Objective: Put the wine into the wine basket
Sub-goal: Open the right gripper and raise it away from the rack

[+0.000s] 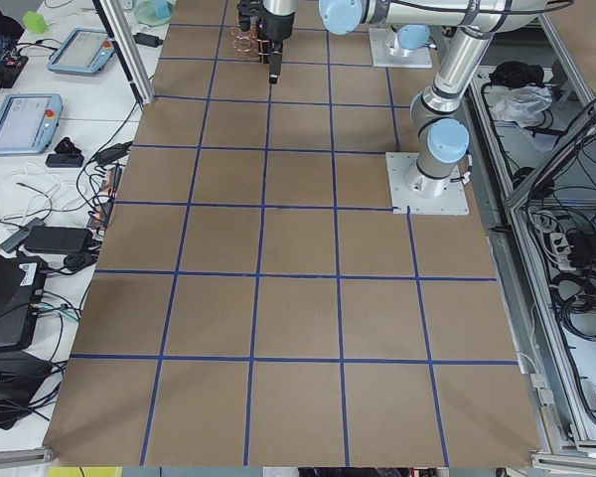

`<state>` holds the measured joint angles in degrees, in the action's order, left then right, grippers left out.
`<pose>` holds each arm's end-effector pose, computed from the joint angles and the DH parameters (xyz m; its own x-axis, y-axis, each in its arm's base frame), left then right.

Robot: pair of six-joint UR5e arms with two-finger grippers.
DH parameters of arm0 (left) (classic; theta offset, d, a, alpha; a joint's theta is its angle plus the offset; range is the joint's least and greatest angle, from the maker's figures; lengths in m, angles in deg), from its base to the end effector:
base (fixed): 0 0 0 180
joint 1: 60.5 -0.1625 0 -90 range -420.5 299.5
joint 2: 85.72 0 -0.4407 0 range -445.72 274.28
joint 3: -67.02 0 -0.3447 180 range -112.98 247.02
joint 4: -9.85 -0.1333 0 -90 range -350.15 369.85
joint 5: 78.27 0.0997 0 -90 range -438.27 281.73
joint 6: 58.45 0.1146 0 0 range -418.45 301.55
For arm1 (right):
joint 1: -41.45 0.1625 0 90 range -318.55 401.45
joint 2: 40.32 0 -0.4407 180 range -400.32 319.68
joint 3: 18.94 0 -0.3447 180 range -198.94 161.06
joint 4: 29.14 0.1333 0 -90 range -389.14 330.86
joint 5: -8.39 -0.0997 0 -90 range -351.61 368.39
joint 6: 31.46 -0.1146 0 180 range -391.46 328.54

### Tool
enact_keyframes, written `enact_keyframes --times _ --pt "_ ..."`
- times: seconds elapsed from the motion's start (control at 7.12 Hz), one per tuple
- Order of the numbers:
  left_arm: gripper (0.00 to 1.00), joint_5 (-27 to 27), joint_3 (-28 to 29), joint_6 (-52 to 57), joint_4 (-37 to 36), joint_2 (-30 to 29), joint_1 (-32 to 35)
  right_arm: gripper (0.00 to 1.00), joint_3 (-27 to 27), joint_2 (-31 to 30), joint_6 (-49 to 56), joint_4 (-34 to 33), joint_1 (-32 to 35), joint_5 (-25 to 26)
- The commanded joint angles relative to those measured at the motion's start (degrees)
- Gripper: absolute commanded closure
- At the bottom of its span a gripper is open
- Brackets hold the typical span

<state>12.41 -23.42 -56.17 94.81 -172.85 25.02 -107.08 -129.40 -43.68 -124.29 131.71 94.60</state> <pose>-0.0975 -0.4450 0.5166 -0.9990 -0.0403 -0.0169 -0.0377 0.9909 -0.1294 0.1430 -0.4624 0.5057 -0.9761 0.1992 -0.0867 0.2068 0.9743 -0.0898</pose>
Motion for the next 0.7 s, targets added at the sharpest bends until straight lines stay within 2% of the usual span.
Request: enact_keyframes --times 0.0,0.56 --pt "0.0 -0.06 0.0 0.01 0.03 -0.06 0.0 0.0 -0.45 -0.57 0.75 1.03 4.48 -0.34" --pt "0.0 0.02 0.0 0.01 0.03 -0.06 0.0 0.0 -0.27 -1.71 9.5 2.96 3.43 0.98"
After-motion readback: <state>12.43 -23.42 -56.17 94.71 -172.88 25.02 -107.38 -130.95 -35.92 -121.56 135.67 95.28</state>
